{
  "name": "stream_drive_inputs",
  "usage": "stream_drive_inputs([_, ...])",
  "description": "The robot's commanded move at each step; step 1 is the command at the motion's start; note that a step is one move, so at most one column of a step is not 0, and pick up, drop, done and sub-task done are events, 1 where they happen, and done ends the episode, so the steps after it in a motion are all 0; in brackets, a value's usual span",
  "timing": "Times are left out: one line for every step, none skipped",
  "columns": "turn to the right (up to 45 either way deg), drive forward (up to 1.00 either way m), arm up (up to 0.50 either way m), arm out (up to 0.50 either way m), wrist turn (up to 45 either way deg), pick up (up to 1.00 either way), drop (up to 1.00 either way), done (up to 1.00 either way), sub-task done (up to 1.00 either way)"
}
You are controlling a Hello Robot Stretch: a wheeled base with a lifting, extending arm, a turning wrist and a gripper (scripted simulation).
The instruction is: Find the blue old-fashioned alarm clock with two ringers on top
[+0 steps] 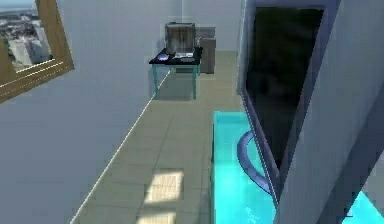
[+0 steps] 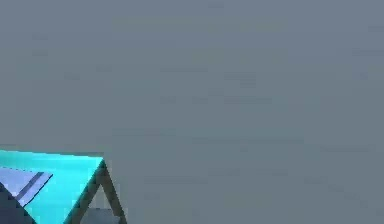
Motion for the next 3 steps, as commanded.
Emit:
stream_drive_inputs([-45.0, 0.00, 0.00, 0.00, 0.0, 0.00, 0.00, 0.00, 0.00])
stream_drive_inputs([-12.0, 0.00, 0.00, 0.00, 0.0, 0.00, 0.00, 0.00, 0.00])
stream_drive_inputs([0.0, 0.30, 0.00, 0.00, 0.0, 0.00, 0.00, 0.00, 0.00])
